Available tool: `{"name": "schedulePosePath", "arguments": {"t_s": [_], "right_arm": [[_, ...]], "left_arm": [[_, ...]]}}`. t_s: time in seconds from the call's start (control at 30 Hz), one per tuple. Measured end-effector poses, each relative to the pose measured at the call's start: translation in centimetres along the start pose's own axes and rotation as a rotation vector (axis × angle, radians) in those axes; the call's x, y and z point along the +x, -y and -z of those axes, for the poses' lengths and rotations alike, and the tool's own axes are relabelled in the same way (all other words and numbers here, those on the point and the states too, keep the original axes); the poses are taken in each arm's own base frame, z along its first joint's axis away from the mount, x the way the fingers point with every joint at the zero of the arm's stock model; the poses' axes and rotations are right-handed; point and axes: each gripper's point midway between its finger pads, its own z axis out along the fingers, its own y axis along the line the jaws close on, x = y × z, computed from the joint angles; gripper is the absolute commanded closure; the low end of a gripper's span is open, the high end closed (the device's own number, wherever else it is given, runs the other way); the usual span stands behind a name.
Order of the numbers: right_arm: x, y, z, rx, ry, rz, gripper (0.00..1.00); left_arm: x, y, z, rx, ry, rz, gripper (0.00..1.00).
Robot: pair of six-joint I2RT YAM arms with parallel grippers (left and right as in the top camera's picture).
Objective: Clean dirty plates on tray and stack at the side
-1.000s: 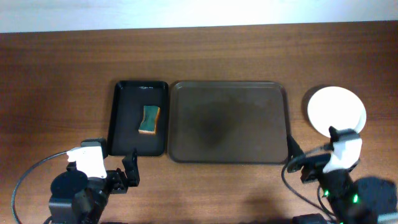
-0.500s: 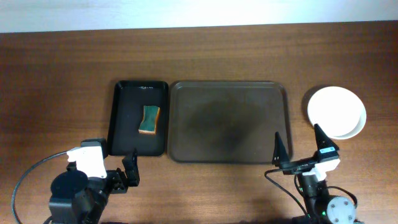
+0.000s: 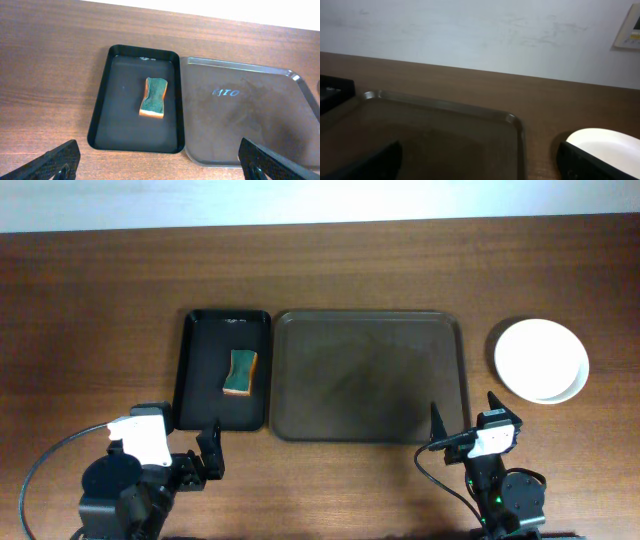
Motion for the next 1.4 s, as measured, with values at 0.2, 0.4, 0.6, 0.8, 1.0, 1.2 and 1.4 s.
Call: {"name": "schedulePosePath", "arguments": {"t_s": [0.2, 0.4, 0.6, 0.8, 1.0, 1.2, 1.4], "right_arm": [[0.0, 0.0, 0.0, 0.000, 0.000, 0.003, 0.01], [0.0, 0.0, 0.0, 0.000, 0.000, 0.003, 0.01], [0.0, 0.0, 0.0, 0.000, 0.000, 0.003, 0.01], [0.0, 0.0, 0.0, 0.000, 0.000, 0.004, 0.01], [0.0, 0.0, 0.0, 0.000, 0.000, 0.003, 0.01], [0.0, 0.0, 0.0, 0.001, 0.000, 0.004, 0.01], [0.0, 0.0, 0.0, 0.000, 0.000, 0.004, 0.01]], "left_arm": [[0.0, 0.0, 0.0, 0.000, 0.000, 0.000, 0.00], [0.0, 0.0, 0.0, 0.000, 0.000, 0.000, 0.01], [0.0, 0.0, 0.0, 0.000, 0.000, 0.000, 0.00], [0.0, 0.0, 0.0, 0.000, 0.000, 0.000, 0.00], [0.1, -0.7, -0.1, -0.036, 0.004, 0.007, 0.01], [2.1, -3.1, -2.1, -0.112, 0.103, 0.034, 0.00], [2.4, -4.0, -4.5, -0.092, 0.348, 0.037, 0.00]]}}
